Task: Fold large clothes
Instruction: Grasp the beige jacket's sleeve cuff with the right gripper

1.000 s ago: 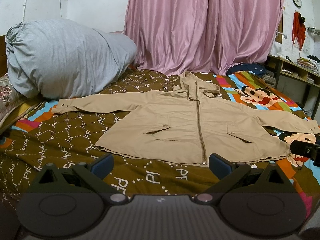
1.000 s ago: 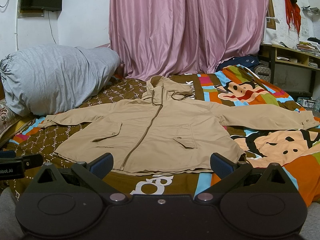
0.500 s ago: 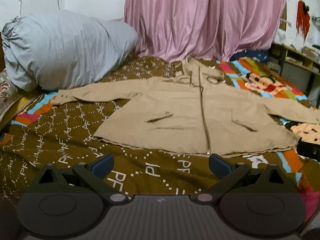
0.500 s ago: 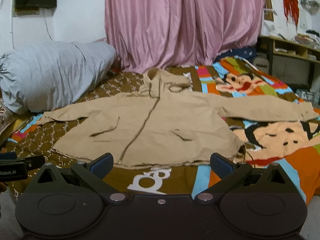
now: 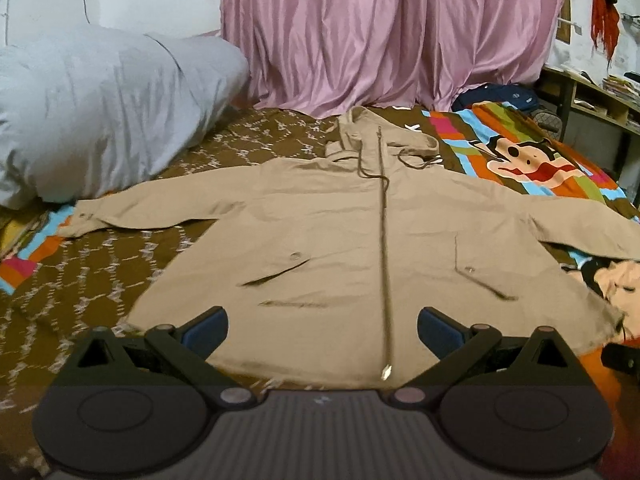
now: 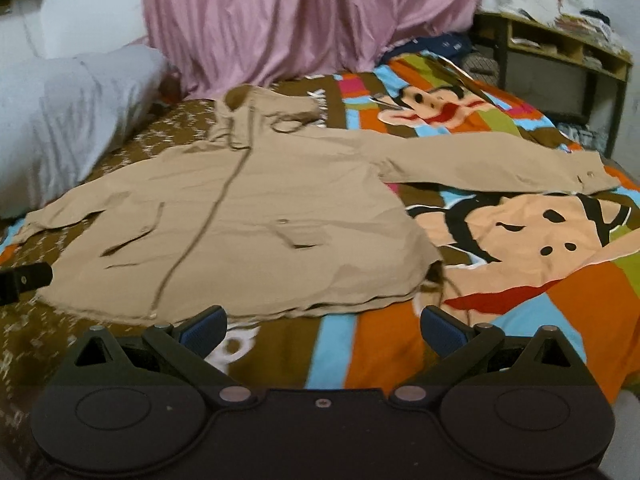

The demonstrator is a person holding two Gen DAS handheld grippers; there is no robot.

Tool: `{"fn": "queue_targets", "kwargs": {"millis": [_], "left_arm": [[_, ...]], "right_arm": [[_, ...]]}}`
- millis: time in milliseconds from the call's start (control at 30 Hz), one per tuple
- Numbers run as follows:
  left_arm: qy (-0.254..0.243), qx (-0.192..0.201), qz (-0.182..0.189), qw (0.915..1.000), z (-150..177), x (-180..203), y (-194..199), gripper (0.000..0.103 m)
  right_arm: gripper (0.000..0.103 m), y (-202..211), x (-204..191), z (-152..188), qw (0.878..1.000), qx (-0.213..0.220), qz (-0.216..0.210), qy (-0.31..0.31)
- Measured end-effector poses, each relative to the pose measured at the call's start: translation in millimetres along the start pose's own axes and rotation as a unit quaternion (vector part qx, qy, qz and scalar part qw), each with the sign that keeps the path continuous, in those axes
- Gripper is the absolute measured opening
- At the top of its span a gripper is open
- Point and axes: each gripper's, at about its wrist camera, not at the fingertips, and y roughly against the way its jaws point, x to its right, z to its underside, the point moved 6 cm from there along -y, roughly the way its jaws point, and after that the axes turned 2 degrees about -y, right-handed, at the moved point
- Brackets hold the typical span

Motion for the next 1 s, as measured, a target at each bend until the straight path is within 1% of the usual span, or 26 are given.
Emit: {"fn": "queue_targets", "kwargs": {"millis": [67, 200, 333, 367, 467, 567, 700, 767, 800, 833, 867, 933, 1000], "left_arm": [[0.005, -0.004, 0.007, 1.0000, -8, 11, -19, 0.103], [0.012, -0.019, 0.022, 0.9995, -17, 37, -63, 0.103], [0.023, -0.044, 0.035, 0.9982, -11, 55, -103, 0.103], [0.028, -0.051, 0.037, 0.9976, -8, 57, -111, 0.102], [0.042, -0.067, 0.041, 0.9960, 4, 59, -127, 0.103], [0.035, -0.082, 0.040, 0.9952, 15, 60, -135, 0.102], [0.029, -0.092, 0.038, 0.9946, 24, 62, -136, 0.103], [0.020, -0.100, 0.038, 0.9941, 27, 66, -138, 0.103], [0.013, -0.103, 0.037, 0.9939, 30, 68, -139, 0.103], [0.009, -0.105, 0.036, 0.9938, 31, 69, -140, 0.103], [0.005, -0.105, 0.034, 0.9939, 32, 71, -140, 0.103], [0.003, -0.105, 0.035, 0.9939, 32, 72, -140, 0.103], [0.004, -0.106, 0.035, 0.9938, 32, 71, -140, 0.103]], "right_arm": [[0.102, -13, 13, -11, 1.000, -0.005, 0.003, -0.007], [0.102, -34, 37, -30, 1.000, 0.008, 0.022, -0.006], [0.102, -45, 78, -53, 0.998, 0.063, 0.024, -0.019], [0.102, -46, 92, -58, 0.996, 0.075, 0.027, -0.026], [0.102, -53, 144, -75, 0.993, 0.092, 0.039, -0.064], [0.102, -59, 197, -90, 0.988, 0.099, 0.057, -0.103], [0.102, -70, 264, -113, 0.977, 0.103, 0.107, -0.151], [0.102, -79, 292, -126, 0.972, 0.112, 0.123, -0.168], [0.101, -84, 305, -132, 0.969, 0.115, 0.126, -0.177], [0.096, -90, 318, -138, 0.966, 0.116, 0.135, -0.186], [0.092, -99, 331, -144, 0.963, 0.111, 0.147, -0.197], [0.087, -113, 354, -150, 0.955, 0.101, 0.172, -0.221], [0.079, -123, 370, -151, 0.945, 0.094, 0.201, -0.238]]}}
